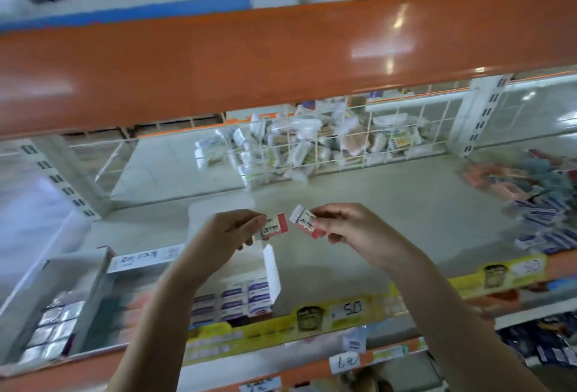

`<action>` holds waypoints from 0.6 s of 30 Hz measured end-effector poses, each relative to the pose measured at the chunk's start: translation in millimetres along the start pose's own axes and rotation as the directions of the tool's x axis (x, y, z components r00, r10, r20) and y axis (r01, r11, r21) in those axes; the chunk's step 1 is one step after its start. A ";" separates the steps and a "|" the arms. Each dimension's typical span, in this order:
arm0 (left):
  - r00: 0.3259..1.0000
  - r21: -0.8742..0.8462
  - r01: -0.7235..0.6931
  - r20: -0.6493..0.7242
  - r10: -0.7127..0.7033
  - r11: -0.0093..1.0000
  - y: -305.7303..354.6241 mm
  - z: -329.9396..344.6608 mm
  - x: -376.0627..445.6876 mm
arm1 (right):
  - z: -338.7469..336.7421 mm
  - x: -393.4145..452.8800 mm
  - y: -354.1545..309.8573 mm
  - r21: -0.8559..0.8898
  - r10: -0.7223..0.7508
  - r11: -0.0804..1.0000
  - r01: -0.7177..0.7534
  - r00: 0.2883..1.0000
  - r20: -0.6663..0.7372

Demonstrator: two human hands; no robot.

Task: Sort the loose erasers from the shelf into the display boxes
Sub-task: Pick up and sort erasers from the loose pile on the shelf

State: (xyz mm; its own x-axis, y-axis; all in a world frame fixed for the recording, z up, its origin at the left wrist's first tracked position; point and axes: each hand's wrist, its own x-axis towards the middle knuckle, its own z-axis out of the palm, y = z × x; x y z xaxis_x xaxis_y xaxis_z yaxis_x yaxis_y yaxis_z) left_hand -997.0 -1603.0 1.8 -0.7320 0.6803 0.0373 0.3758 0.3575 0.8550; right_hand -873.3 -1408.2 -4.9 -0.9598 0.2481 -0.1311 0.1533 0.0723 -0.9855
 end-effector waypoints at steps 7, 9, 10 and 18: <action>0.997 0.036 0.071 -0.042 -0.069 0.997 -34.3 -69.7 -24.6 | 66.7 29.8 -19.8 -0.063 0.030 0.998 -0.020 0.987 0.155; 0.996 0.072 0.080 -0.052 -0.076 0.994 -44.1 -91.0 -32.2 | 87.5 40.5 -25.1 -0.108 0.030 0.994 -0.008 0.979 0.202; 0.996 0.095 0.082 -0.054 -0.077 0.992 -47.9 -101.3 -36.9 | 97.5 46.0 -27.5 -0.133 0.030 0.991 0.000 0.974 0.223; 0.982 0.166 0.139 -0.153 -0.114 0.976 -82.6 -174.1 -74.9 | 173.6 87.5 -46.3 -0.224 0.022 0.972 0.076 0.913 0.407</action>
State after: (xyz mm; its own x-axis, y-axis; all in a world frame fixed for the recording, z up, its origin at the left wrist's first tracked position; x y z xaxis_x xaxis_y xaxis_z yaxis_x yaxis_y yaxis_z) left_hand -1072.1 -1794.8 18.4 -0.8485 0.5289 0.0186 0.3595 0.5501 0.7538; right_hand -1005.2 -1557.5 10.7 -0.9686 -0.1655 -0.1855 0.1285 0.3053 -0.9435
